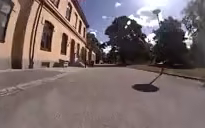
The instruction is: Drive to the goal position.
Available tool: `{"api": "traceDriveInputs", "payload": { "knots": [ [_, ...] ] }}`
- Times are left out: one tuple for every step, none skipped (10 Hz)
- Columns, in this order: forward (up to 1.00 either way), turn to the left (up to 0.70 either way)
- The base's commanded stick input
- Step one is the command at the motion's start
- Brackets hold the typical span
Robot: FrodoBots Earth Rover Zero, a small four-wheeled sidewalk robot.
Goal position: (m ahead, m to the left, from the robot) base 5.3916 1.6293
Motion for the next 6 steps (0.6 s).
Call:
{"api": "traceDriveInputs", "payload": {
  "knots": [
    [0.85, 0.00],
    [0.85, 0.00],
    [0.85, 0.00],
    [0.85, 0.00],
    [0.85, 0.00],
    [0.85, 0.00]
  ]
}}
